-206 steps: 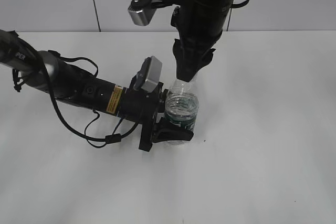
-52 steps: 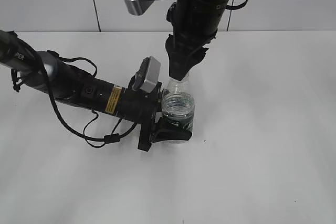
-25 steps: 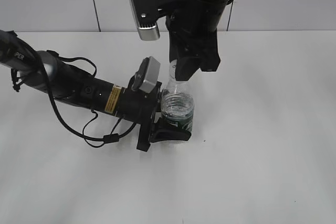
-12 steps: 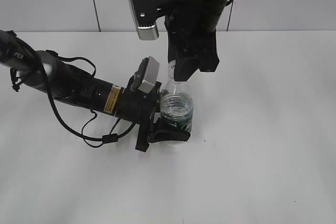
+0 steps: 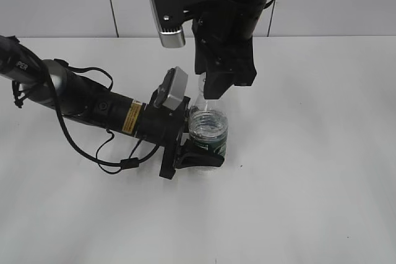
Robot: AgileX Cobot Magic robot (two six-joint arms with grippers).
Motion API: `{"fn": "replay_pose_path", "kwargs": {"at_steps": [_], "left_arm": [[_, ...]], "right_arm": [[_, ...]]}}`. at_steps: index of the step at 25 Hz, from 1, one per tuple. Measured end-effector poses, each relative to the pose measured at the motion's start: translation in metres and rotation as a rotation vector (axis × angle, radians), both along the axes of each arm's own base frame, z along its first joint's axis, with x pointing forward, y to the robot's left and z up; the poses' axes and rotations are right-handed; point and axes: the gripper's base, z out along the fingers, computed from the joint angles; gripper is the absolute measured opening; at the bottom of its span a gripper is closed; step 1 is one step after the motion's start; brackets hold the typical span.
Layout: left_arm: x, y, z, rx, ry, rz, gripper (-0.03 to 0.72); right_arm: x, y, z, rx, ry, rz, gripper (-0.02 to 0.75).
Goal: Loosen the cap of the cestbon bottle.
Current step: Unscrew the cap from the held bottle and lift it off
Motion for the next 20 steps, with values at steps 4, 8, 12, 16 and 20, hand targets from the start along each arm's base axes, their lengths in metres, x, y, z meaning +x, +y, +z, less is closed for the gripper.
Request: {"fn": "replay_pose_path", "kwargs": {"at_steps": [4,8,12,16,20], "left_arm": [[-0.0001,0.0000,0.0000,0.000,0.000,-0.001,0.408],[-0.0001,0.0000,0.0000,0.000,0.000,-0.001,0.408],[-0.0001,0.0000,0.0000,0.000,0.000,-0.002,0.408],[-0.0001,0.0000,0.0000,0.000,0.000,-0.002,0.408],[-0.0001,0.0000,0.0000,0.000,0.000,-0.002,0.408]], "right_arm": [[0.0000,0.0000,0.0000,0.001,0.005,-0.016,0.410],[0.0000,-0.0001,0.0000,0.002,0.010,-0.037,0.411],[0.0001,-0.0001,0.0002,0.004,0.020,-0.071,0.436],[0.0013,0.0008,0.0046,0.018,0.023,-0.126,0.476],[0.0019,0.0012,0.0068,0.027,0.035,-0.183,0.485]]}}
